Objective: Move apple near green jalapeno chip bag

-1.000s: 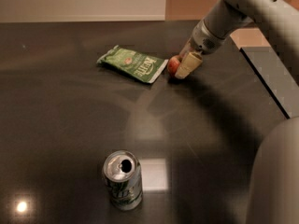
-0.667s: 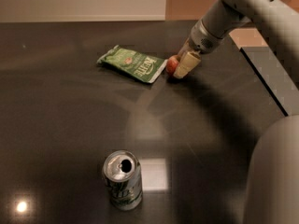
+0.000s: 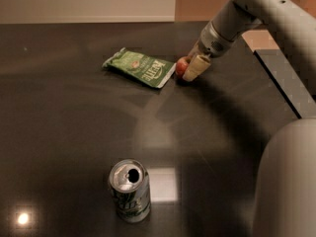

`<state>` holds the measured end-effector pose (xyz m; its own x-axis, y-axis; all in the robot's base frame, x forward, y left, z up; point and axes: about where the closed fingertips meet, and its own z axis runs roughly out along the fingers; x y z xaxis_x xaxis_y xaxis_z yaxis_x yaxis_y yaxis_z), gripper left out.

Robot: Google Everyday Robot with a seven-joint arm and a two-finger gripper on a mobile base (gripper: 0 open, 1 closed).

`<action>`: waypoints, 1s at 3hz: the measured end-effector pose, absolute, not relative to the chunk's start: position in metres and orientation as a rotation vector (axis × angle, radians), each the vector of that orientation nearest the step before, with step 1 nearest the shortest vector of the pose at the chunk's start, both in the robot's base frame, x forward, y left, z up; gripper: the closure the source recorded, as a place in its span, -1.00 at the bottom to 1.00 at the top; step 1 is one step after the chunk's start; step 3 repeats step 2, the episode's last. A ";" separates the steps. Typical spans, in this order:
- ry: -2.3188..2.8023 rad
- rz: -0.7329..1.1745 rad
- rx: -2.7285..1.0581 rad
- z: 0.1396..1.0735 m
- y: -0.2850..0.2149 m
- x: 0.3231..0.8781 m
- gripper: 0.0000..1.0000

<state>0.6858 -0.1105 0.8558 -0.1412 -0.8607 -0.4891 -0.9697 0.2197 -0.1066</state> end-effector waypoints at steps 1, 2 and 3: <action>2.031 0.332 -1.672 0.856 -0.110 0.687 -1.00; 2.031 0.332 -1.672 0.856 -0.110 0.688 -1.00; 2.031 0.332 -1.672 0.856 -0.110 0.688 -1.00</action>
Offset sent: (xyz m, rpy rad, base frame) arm 0.0014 0.0007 0.0009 0.0184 -0.0131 0.0001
